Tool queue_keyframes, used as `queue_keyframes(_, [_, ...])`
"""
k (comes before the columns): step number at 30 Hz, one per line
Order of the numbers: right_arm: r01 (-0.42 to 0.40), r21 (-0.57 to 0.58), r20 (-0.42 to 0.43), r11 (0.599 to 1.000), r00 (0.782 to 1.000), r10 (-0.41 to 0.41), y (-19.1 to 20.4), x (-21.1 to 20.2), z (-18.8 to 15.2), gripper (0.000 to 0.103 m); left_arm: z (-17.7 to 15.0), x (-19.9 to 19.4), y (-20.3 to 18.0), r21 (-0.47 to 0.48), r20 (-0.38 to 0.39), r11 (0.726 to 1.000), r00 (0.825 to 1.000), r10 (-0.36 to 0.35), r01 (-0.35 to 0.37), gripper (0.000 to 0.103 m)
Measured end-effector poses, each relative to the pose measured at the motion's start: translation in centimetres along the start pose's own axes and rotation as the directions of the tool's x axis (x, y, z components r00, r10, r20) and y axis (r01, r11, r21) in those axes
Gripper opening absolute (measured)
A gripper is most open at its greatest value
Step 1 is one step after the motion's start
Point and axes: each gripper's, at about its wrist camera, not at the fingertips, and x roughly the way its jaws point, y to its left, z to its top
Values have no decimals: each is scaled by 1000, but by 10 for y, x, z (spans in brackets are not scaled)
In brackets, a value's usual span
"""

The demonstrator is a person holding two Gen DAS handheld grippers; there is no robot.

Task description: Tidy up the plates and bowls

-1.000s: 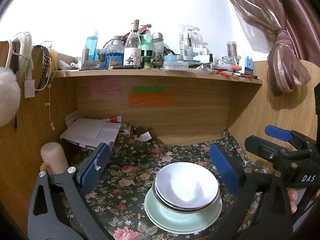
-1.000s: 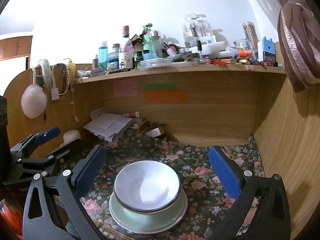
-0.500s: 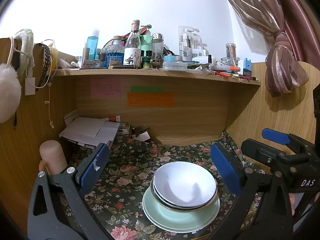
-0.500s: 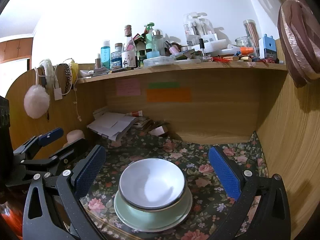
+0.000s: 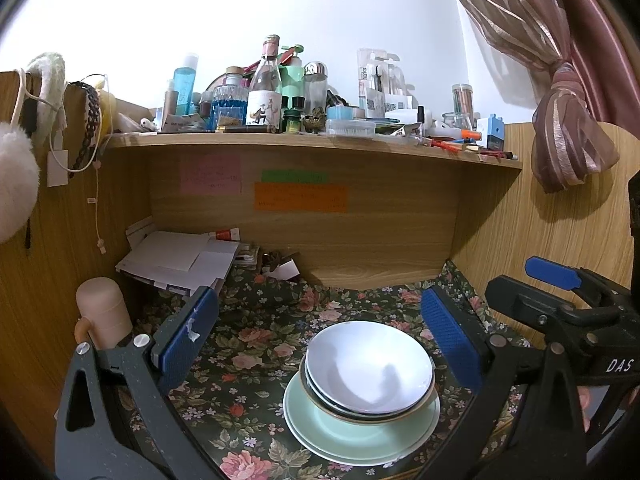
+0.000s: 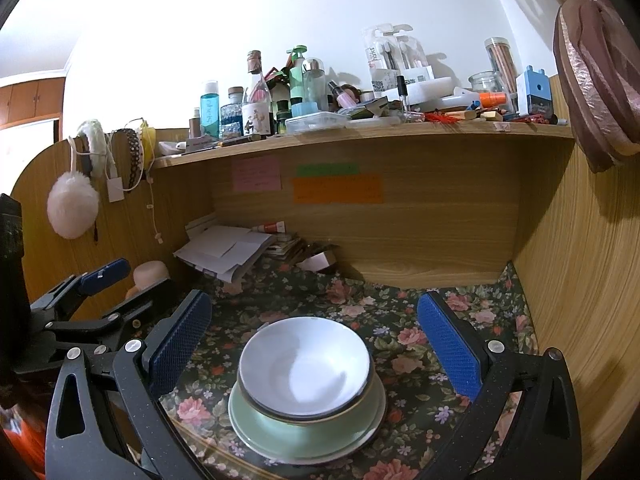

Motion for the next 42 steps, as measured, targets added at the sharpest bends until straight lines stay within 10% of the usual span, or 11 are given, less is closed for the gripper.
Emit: queue_keyframes(42, [4,29,-22,1000,1000,-4,4,10,-2,103,-4,14,-2,-32,-41,999,999,-5,4,102])
